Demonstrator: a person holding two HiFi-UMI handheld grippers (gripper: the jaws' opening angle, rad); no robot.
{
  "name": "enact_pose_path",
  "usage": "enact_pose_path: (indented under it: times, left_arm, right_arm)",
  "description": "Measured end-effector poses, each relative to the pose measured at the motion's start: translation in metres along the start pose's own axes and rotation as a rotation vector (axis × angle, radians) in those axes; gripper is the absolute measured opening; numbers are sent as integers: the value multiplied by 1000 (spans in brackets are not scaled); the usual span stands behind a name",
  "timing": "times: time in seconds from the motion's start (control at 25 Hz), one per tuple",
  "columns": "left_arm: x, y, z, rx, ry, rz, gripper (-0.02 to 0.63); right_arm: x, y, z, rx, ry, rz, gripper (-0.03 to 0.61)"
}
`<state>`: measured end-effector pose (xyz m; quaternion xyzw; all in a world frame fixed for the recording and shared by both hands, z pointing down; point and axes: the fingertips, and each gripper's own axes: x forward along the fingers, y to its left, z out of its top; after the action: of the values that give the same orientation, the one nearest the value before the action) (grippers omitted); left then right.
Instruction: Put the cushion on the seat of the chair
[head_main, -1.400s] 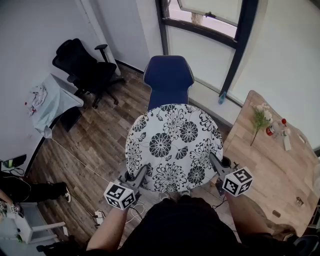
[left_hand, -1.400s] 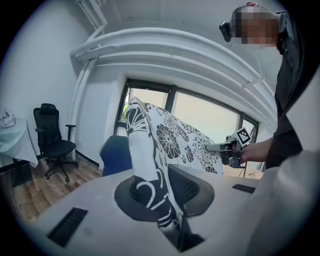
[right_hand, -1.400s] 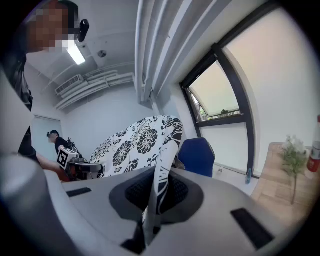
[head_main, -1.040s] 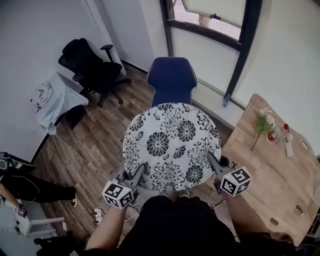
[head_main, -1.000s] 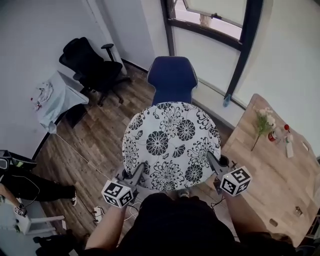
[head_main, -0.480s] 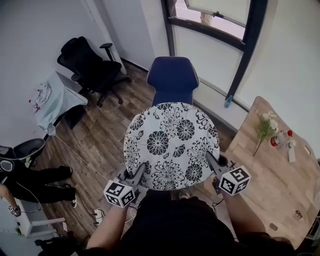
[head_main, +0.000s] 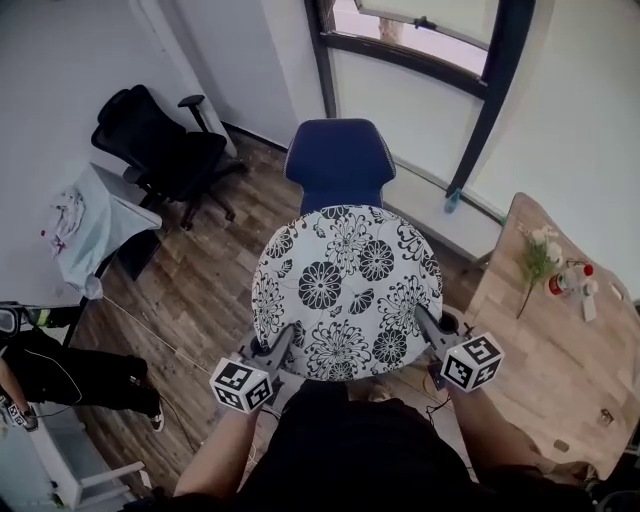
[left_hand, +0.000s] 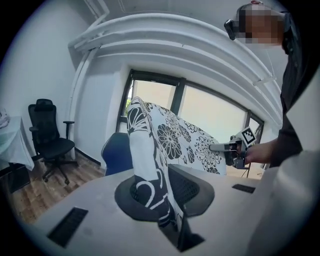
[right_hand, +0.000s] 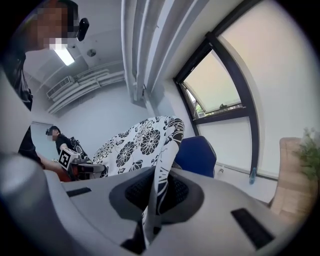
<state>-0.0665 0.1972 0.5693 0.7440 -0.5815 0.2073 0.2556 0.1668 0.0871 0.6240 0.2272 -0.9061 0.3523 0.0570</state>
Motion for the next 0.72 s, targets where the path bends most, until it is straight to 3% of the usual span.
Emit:
enact_pose_path:
  times: [0.24, 0.72]
  left_arm:
    - [49, 101, 54, -5, 59, -94, 41]
    - [67, 134, 39, 20, 23, -167, 42]
  right_arm:
    - [95, 13, 48, -72, 54, -59, 34]
    - [103, -1, 30, -108, 15, -194, 34]
